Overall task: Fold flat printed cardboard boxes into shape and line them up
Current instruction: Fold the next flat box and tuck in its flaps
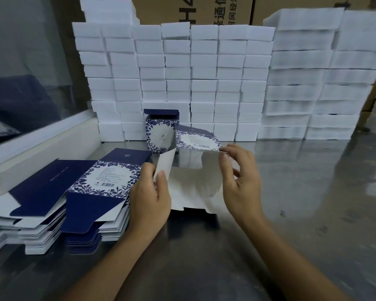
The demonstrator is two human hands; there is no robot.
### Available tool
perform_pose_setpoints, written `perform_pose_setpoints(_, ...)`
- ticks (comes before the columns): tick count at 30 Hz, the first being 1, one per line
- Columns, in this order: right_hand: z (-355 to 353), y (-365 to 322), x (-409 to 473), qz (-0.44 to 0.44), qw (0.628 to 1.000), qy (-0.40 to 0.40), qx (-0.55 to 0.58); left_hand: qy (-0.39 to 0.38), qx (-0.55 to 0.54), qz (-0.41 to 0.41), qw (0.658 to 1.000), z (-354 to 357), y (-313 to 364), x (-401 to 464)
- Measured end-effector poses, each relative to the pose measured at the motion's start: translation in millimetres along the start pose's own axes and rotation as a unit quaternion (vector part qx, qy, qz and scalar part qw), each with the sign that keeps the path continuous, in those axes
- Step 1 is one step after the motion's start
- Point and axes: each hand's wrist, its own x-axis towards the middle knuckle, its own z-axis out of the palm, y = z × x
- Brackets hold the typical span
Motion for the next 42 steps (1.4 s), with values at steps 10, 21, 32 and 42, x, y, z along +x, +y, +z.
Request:
perform_pose_setpoints(10,-18,19,11,0.026,0.996,0.002,-0.084,-0.022,-0.029,-0.106,0.994,0,-13,2)
perform_pose_setpoints(21,-19,52,3,0.145,0.952,-0.222,-0.155,-0.098,-0.033,-0.111,0.988,3,-12,1)
perform_pose_setpoints(32,-27,56,7,0.115,0.923,-0.316,-0.187,-0.063,-0.131,-0.200,0.969,-1,-12,4)
perform_pose_setpoints(42,-22,49,5,0.122,0.974,-0.164,-0.097,-0.088,-0.094,-0.123,0.984,2,-7,-1)
